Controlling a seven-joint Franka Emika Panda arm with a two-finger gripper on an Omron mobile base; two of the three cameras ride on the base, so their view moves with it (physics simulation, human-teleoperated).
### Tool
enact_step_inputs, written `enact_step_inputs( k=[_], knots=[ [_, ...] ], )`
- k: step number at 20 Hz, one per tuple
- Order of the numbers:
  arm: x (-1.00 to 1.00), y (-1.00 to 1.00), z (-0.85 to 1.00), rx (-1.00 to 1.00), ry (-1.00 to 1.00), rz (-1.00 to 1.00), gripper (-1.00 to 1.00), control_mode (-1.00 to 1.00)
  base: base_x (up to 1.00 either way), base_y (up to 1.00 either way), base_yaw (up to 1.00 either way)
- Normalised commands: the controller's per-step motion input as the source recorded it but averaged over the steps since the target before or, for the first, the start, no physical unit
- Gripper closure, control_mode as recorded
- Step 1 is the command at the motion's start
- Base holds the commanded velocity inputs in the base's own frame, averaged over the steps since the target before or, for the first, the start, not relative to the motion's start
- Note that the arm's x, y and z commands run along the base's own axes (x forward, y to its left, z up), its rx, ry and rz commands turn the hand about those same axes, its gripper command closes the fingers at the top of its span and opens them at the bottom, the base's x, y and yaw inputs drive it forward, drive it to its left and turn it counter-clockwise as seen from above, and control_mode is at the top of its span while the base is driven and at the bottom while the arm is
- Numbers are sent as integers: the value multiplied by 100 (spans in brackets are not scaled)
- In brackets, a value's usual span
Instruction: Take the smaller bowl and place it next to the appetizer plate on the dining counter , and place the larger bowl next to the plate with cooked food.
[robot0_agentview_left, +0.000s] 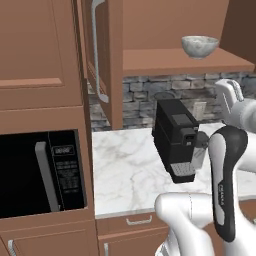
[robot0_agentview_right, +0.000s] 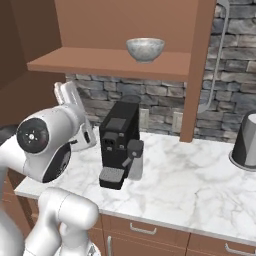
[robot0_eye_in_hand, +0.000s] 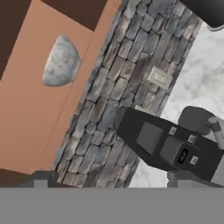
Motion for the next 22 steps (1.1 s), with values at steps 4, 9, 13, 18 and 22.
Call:
enact_step_inputs(
  k=[4, 9, 13, 18, 22],
  knots=[
    [57, -37, 87, 0, 20, -16, -100, -100, 0, 0, 0],
    [73, -45, 77, 0, 31, -14, -100, -100, 0, 0, 0],
    [35, -34, 15, 0, 6, -12, -100, -100, 0, 0, 0],
    [41, -11, 0, 0, 0, 0, -100, -100, 0, 0, 0],
    [8, -2, -4, 0, -3, 18, -100, -100, 0, 0, 0]
  ],
)
